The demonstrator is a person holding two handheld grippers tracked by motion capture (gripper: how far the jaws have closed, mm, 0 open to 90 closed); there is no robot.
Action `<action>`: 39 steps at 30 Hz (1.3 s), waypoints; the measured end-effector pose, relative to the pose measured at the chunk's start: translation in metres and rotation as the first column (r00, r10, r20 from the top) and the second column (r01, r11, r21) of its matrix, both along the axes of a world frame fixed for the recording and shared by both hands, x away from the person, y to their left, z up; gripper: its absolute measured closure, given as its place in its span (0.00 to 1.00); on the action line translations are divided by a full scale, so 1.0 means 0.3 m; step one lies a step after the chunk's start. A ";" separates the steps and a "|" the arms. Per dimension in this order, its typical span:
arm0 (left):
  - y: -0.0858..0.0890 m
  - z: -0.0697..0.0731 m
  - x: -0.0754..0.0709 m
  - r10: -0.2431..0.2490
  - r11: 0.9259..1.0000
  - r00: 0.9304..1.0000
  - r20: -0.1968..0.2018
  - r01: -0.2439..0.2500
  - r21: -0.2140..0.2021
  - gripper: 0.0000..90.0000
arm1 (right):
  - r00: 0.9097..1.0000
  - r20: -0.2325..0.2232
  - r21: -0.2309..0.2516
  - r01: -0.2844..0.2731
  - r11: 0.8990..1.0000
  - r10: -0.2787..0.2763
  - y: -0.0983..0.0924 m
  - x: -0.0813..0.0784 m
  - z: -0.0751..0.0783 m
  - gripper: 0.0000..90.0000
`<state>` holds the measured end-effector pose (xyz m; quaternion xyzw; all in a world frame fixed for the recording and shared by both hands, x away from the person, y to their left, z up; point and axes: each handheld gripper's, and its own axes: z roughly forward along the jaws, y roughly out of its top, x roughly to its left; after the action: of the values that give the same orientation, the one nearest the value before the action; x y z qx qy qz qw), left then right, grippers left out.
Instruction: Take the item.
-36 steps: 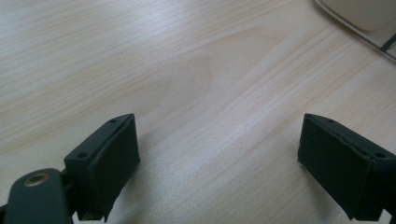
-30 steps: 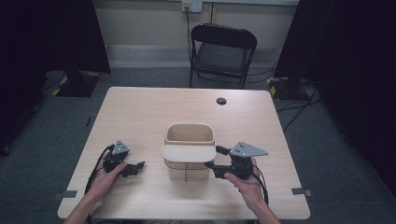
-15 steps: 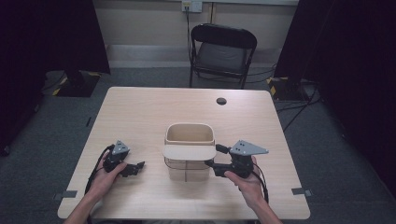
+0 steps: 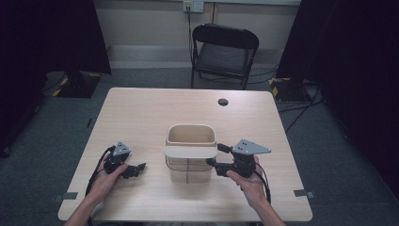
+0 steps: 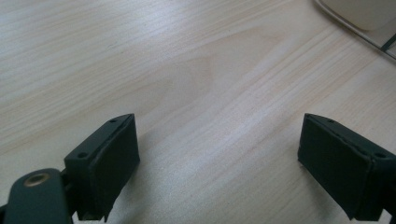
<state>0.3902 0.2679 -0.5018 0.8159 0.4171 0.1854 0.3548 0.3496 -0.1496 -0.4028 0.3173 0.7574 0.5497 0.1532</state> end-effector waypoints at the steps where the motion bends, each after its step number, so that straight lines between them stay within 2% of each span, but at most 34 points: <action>1: 0.000 0.000 0.000 0.000 1.000 1.000 0.000 0.000 0.000 0.13 | 1.000 0.003 -0.002 -0.003 1.000 0.003 -0.001 0.001 0.002 0.37; 39: 0.000 0.000 0.000 0.000 1.000 1.000 0.000 0.000 0.000 0.13 | 1.000 0.003 0.036 -0.024 0.999 0.024 0.007 0.027 0.019 0.46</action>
<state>0.3902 0.2679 -0.5018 0.8159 0.4172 0.1855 0.3547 0.3577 -0.1474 -0.3972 0.3100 0.7510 0.5655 0.1420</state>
